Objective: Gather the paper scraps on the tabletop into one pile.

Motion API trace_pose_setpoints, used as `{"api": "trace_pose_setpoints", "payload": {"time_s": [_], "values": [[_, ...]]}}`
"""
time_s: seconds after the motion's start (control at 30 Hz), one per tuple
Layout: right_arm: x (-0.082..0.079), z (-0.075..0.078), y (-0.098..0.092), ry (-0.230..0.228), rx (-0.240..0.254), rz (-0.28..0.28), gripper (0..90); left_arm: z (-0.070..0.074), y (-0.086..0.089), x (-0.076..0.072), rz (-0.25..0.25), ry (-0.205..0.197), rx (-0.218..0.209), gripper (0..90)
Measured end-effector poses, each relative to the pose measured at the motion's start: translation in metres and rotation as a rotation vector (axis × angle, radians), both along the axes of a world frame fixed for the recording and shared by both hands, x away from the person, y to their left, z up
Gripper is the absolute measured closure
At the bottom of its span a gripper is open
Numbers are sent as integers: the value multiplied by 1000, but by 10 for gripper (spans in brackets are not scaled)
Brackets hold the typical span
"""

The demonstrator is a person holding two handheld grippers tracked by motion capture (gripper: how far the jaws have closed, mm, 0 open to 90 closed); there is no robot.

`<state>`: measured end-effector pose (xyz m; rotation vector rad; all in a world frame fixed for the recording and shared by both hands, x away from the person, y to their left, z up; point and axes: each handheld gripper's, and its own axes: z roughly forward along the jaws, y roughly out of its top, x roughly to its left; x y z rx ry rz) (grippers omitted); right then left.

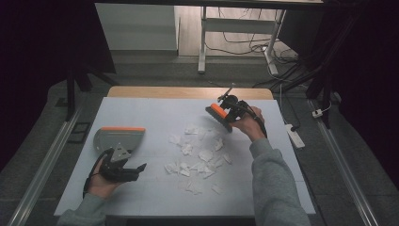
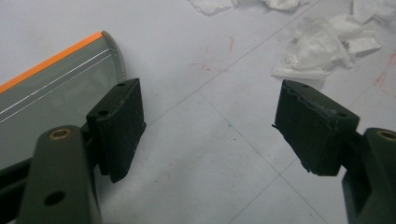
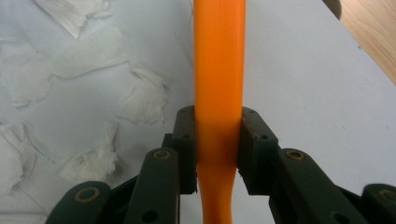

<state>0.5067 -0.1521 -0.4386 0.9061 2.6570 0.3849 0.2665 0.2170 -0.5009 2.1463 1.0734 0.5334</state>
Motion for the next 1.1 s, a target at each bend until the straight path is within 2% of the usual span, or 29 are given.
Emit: {"api": "trace_pose_setpoints", "payload": {"time_s": [0.1,0.37,0.53,0.6,0.67,0.7,0.77,0.9,1.1], "values": [[0,-1,2,18,20,16,706,-1,-1,2,1,7,-2,251],[-23,-5,19,34,-31,111,707,2,-1,-2,4,-11,-15,251],[-47,-3,20,84,26,174,707,3,-1,-3,-1,-14,-23,251],[-55,0,19,86,42,190,707,2,0,-2,2,-11,-29,251],[-59,10,14,81,98,180,706,2,0,-1,-1,-6,-28,251],[-59,14,12,68,115,167,706,2,-1,-1,-2,-6,-29,251],[-57,21,10,31,112,144,706,2,-1,-1,-3,-8,-30,251],[-44,27,9,-13,127,85,706,2,-1,-1,-4,-10,-34,251],[-19,21,26,-69,68,52,706,2,0,-1,-8,-8,-34,252]]}}
